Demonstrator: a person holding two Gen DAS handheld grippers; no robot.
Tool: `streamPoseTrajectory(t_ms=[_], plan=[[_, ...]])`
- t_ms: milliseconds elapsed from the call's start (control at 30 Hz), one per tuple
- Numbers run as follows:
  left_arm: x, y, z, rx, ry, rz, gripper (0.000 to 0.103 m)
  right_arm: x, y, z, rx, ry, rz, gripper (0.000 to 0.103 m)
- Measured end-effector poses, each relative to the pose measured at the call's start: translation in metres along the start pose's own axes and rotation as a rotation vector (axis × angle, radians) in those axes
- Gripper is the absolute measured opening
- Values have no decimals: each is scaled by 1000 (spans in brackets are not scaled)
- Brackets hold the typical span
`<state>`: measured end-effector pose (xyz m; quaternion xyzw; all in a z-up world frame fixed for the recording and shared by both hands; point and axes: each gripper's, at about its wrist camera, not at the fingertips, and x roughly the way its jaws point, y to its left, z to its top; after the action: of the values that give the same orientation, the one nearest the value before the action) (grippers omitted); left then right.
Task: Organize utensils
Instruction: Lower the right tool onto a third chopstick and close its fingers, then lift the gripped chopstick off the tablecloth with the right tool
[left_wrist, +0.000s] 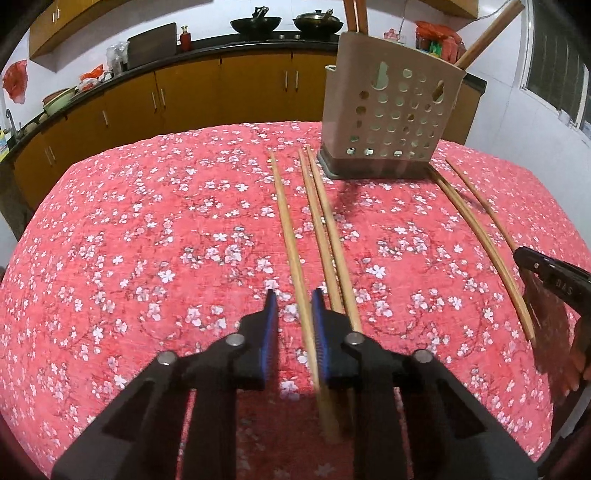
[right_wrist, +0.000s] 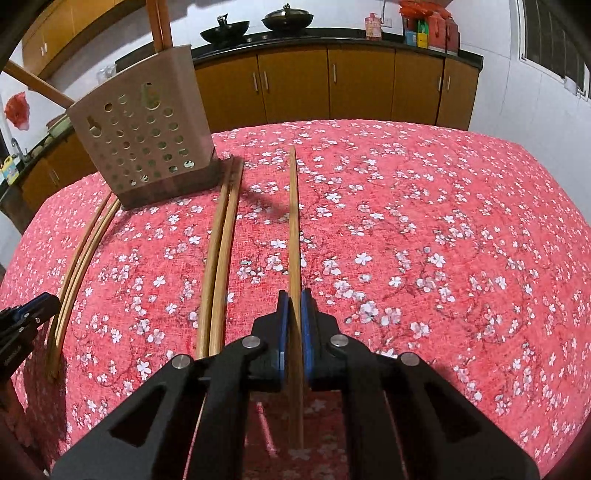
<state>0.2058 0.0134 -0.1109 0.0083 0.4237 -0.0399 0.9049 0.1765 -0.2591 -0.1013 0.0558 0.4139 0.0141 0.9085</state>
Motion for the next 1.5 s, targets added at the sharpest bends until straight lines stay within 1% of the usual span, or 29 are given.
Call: streamPoseTrajectory(t_ms=[67, 267, 400, 500, 1167, 1300, 1500], plan=[[4, 4, 1, -15, 14, 3, 8, 0, 1, 1, -3, 0, -2, 8], [8, 20, 5, -53, 10, 34, 8, -1, 3, 0, -20, 4, 2, 8], [9, 38, 6, -103, 8, 64, 8, -3, 2, -2, -17, 3, 12, 8], [8, 46, 6, -125, 7, 50, 9, -2, 1, -1, -15, 3, 17, 8], [9, 42, 7, -125, 7, 44, 11, -1, 1, -1, -9, 3, 23, 8], [9, 41, 7, -99, 11, 42, 9, 1, 0, -1, -1, 3, 29, 8], [5, 41, 4, -86, 13, 53, 9, 1, 0, 1, -2, 4, 32, 8]])
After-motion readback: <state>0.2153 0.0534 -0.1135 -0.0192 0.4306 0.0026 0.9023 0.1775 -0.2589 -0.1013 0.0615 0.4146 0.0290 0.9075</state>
